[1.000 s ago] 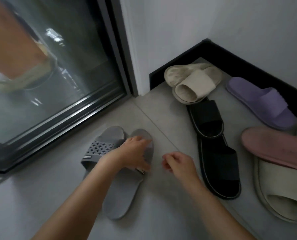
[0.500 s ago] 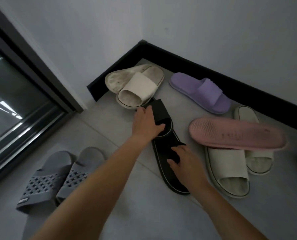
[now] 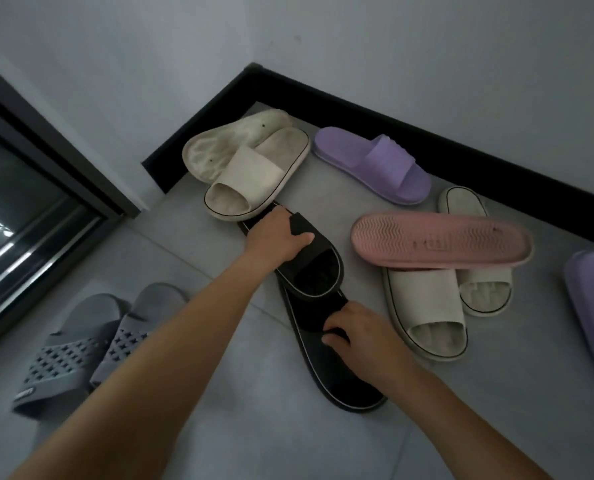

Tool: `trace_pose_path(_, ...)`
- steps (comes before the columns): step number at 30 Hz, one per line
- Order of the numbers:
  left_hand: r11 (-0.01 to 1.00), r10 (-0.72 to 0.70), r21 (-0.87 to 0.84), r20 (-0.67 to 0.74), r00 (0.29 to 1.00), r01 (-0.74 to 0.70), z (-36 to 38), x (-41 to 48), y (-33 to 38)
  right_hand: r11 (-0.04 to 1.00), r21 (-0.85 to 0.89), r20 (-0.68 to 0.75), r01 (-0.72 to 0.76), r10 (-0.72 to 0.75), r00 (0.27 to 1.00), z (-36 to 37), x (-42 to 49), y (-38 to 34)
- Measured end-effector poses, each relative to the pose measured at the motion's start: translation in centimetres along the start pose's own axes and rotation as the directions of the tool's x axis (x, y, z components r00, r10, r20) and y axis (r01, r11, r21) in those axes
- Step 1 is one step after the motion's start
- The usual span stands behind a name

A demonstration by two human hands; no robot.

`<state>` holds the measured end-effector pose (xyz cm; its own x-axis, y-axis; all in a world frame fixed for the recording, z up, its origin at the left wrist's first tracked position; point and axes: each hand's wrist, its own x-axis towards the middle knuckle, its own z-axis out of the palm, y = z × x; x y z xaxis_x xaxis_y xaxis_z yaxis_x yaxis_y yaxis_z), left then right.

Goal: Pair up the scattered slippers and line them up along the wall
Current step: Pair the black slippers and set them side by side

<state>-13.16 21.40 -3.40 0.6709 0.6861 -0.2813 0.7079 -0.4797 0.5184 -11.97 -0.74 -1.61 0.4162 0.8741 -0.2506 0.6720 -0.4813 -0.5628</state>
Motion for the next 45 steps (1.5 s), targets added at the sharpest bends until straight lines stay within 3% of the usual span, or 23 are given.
trace_pose_path(6, 0.976, -0.093, -0.189, 0.074, 0.993, 0.106, 0.2, -5.1, 3.0, 0.961, -0.191, 0.296, 0.198, -0.136, 0.945, -0.5, -7.6, 1.1)
trace_pose_path(12, 0.940, -0.134, -0.275, 0.253, 0.958, 0.204, 6.8, -14.1, 5.5, 0.930, -0.223, 0.386, 0.293, -0.192, 0.902, 0.9, -10.2, 0.0)
trace_pose_path(19, 0.868, -0.180, -0.356, 0.426, 0.887, 0.347, 9.0, -17.4, 5.8, 0.910, -0.211, 0.415, 0.357, -0.247, 0.876, 2.5, -11.5, -0.1)
trace_pose_path(21, 0.892, -0.138, -0.319, 0.486, 0.863, 0.322, 9.1, -17.7, 5.4, 0.933, -0.157, 0.381, 0.322, -0.244, 0.892, 2.4, -11.7, 0.5)
trace_pose_path(25, 0.996, 0.036, -0.095, 0.412, 0.910, 0.003, 7.6, -17.1, 3.1, 0.988, -0.008, 0.230, 0.157, -0.151, 0.961, 1.4, -11.7, 2.5)
trace_pose_path(28, 0.998, 0.063, -0.027, 0.572, 0.817, -0.058, 6.7, -17.5, 1.2, 0.992, -0.028, 0.073, -0.123, 0.125, 0.990, 0.5, -11.3, 5.1)
trace_pose_path(31, 0.969, 0.150, 0.044, 0.671, 0.726, -0.241, 7.8, -18.7, 0.3, 0.957, 0.005, 0.063, -0.289, 0.289, 0.955, 0.7, -11.5, 7.4)
trace_pose_path(33, 0.941, 0.178, 0.119, 0.624, 0.761, -0.317, 8.8, -19.3, -0.1, 0.949, 0.030, 0.096, -0.315, 0.311, 0.945, 1.3, -11.3, 8.0)
trace_pose_path(38, 0.940, 0.234, 0.114, 0.466, 0.853, -0.320, 9.7, -20.0, -0.7, 0.877, 0.272, 0.113, -0.397, 0.381, 0.918, 2.3, -10.5, 7.5)
trace_pose_path(43, 0.984, 0.151, 0.069, 0.194, 0.969, -0.167, 9.1, -20.4, -2.6, 0.820, 0.460, 0.188, -0.340, 0.285, 0.940, 3.1, -9.5, 5.6)
trace_pose_path(45, 0.995, 0.083, 0.050, 0.052, 0.995, -0.085, 9.0, -20.8, -3.3, 0.842, 0.432, 0.128, -0.324, 0.298, 0.946, 3.4, -9.0, 4.9)
